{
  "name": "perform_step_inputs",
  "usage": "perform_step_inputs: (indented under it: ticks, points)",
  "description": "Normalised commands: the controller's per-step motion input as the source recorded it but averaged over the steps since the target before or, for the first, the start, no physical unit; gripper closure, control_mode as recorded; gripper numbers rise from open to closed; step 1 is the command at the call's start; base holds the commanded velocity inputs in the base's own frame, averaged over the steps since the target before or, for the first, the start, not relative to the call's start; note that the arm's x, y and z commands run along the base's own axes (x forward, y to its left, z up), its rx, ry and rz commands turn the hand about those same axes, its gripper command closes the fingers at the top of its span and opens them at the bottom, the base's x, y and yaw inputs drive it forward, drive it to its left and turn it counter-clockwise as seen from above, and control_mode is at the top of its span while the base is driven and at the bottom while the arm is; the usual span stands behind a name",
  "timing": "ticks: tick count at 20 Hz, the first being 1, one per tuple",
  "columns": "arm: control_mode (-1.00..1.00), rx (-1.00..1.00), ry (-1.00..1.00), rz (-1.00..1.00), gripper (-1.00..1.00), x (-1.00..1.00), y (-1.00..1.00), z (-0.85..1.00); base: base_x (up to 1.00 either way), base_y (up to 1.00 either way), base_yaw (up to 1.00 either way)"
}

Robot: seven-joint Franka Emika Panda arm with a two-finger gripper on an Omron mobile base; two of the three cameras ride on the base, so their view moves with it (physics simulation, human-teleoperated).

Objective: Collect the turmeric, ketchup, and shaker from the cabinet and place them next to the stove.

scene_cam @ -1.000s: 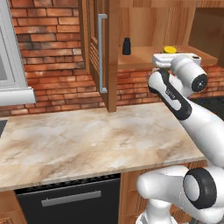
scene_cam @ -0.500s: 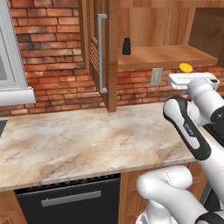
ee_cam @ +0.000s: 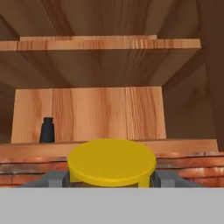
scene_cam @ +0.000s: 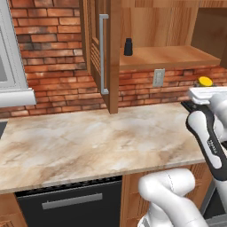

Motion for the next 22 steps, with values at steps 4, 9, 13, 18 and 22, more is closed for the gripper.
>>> perform_step_inputs:
  ticks: [4, 9, 13, 18, 22]
  points:
    - [-1.0, 0.0, 0.19, 0.07, 1.0, 0.03, -0.73, -0.69, 0.0, 0.0, 0.0]
    - [-1.0, 0.0, 0.18, 0.14, 1.0, 0.35, -0.7, -0.81, 0.0, 0.0, 0.0]
    - [-1.0, 0.0, 0.08, 0.19, 1.0, 0.57, -0.65, -0.75, 0.0, 0.0, 0.0]
    - [-1.0, 0.0, 0.0, 0.18, 1.0, 0.55, -0.54, -0.52, 0.0, 0.0, 0.0]
    - [-1.0, 0.0, 0.0, 0.15, 1.0, 0.45, -0.44, -0.49, 0.0, 0.0, 0.0]
